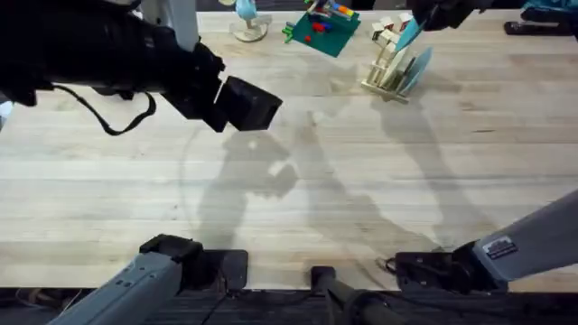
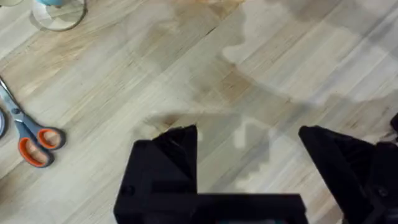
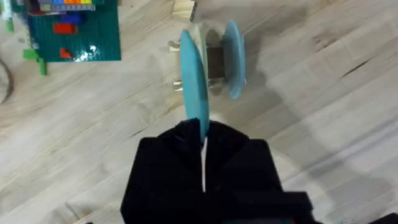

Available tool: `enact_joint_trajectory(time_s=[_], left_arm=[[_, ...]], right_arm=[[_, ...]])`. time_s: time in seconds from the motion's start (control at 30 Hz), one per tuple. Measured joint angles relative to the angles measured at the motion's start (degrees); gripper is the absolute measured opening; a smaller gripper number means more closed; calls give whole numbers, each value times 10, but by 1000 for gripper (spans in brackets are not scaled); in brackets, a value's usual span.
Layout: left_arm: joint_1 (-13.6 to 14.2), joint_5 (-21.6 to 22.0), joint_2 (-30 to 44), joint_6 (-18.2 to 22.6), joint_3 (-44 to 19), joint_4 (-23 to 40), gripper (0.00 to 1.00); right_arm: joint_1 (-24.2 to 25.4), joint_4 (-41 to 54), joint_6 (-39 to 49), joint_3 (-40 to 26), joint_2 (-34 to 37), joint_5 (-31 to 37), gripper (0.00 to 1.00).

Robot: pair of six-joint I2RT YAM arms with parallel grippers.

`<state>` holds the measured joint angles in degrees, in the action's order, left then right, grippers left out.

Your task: Pick up the plates from the table one by one and place each into a slot on the dish rack.

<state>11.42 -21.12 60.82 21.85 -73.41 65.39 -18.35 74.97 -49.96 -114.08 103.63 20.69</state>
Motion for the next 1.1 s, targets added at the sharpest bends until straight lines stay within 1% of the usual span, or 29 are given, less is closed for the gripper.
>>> enact_joint_trajectory(time_s=[0.37,0.9,1.1], left_arm=[[0,0,0,0,0,0,993],[0,0,0,0,-1,0,993],[0,0,0,0,-1,0,993]], right_arm=[[0,-29,0,0,61,-2,31],[10,-38,0,0,91,-2,31],[10,-40,0,-1,114,-2,31]])
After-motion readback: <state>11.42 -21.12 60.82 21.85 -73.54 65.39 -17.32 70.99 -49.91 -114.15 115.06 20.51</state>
